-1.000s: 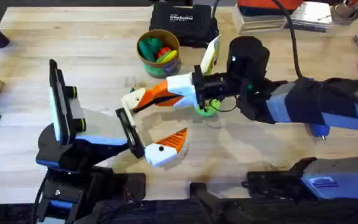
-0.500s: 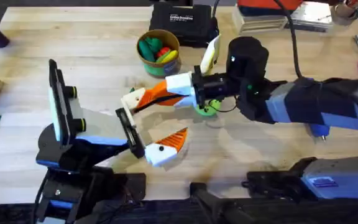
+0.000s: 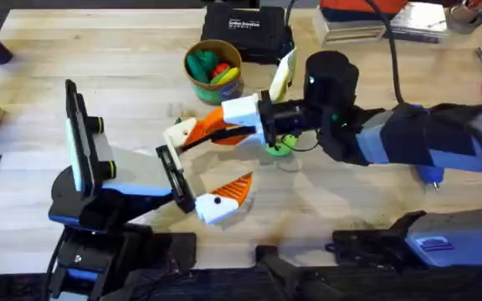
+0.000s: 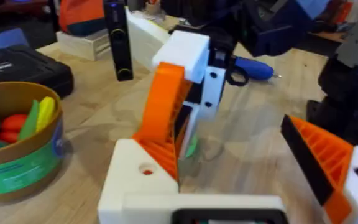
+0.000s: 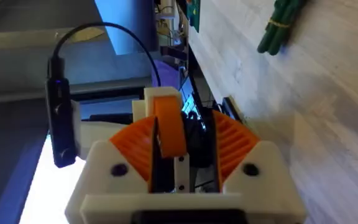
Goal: Pick up the gripper from the table and insert it into the empty holder that is missing its gripper. Then pick up a screw, insert it into the mounting hole, and use the screwdriver to tighten it. Finally, clean up the table by picking up the vegetable and placing it into the bucket.
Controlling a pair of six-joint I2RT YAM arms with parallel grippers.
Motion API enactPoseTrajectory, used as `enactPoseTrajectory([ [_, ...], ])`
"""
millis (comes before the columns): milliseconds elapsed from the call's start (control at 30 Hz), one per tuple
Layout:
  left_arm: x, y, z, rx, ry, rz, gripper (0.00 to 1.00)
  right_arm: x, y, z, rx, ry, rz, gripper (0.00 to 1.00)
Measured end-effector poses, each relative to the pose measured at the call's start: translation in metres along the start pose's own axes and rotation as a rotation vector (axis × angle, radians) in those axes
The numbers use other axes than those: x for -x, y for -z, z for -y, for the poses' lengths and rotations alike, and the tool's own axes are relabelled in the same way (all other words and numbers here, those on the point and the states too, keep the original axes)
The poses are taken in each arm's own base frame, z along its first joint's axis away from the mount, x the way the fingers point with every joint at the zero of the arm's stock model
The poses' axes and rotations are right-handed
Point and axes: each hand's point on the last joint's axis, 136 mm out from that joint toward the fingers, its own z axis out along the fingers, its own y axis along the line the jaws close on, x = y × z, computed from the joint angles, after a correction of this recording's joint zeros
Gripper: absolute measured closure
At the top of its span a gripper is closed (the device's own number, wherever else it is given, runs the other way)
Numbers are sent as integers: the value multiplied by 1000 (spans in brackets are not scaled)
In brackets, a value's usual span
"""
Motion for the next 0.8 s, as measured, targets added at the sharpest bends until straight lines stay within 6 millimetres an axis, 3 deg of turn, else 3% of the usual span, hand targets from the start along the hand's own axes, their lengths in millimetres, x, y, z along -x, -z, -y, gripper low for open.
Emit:
enactPoseTrajectory([
  [67, -1, 0, 5, -28, -3, -3, 15, 1, 1, 1, 0, -1, 0, 561],
  [267, -2, 0, 17, -96, -20, -8, 15, 9, 6, 7, -8, -13, 21, 159],
  [367, -2, 0, 20, -111, -21, -9, 15, 12, 10, 7, -7, -15, 31, 31],
  [633, -3, 0, 22, -125, -24, -10, 15, 15, 11, 7, -7, -9, 38, 10],
  [800, -3, 0, 23, -128, -25, -10, 15, 31, 20, 11, -23, 38, 110, 7],
])
